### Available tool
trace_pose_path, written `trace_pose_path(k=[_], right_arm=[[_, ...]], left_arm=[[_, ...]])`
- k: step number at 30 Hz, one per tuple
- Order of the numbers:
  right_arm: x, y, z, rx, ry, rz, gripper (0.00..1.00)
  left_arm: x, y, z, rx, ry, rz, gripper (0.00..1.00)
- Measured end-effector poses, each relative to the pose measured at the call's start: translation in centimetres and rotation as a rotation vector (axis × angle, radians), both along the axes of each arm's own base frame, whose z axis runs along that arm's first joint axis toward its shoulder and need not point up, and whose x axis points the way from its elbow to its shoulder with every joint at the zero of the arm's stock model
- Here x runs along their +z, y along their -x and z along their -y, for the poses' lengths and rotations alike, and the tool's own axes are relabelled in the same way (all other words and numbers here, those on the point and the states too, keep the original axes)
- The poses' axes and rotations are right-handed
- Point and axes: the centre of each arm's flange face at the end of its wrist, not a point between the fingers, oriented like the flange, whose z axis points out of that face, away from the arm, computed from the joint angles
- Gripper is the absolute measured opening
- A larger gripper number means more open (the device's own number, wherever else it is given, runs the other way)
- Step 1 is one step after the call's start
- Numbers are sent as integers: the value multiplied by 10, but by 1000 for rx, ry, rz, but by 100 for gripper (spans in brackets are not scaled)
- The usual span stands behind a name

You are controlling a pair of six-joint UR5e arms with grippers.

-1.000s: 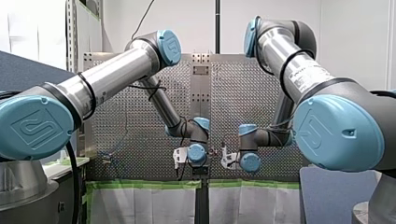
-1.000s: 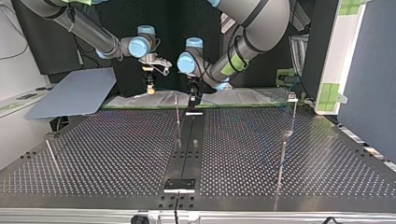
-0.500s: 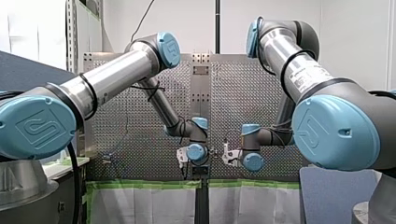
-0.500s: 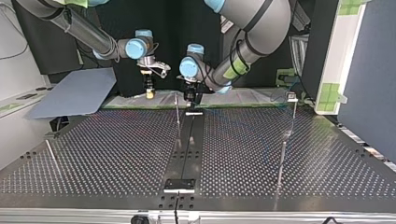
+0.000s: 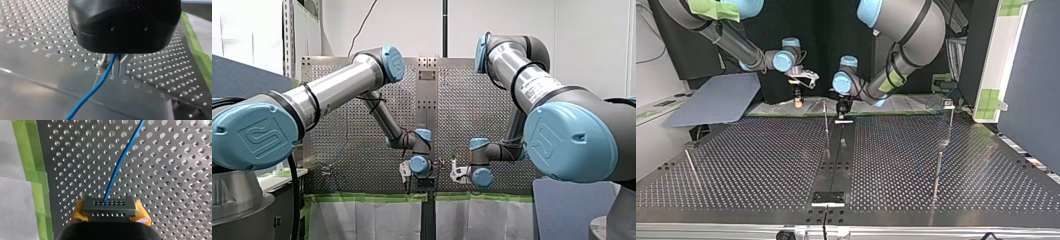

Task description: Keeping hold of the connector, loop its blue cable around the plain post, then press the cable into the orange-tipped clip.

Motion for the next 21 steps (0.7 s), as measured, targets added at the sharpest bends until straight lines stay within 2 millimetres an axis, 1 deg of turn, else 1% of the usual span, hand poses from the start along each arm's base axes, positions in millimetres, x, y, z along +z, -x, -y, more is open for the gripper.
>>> trace_pose_path(k=[7,21], right_arm=[[11,-4,20,-5,-1,-3,0],[18,-3,35,0,16,12,0]], left_arm=[[9,-17,-4,-1,18,-2,0],[11,-26,-12,11,20,-2,0]])
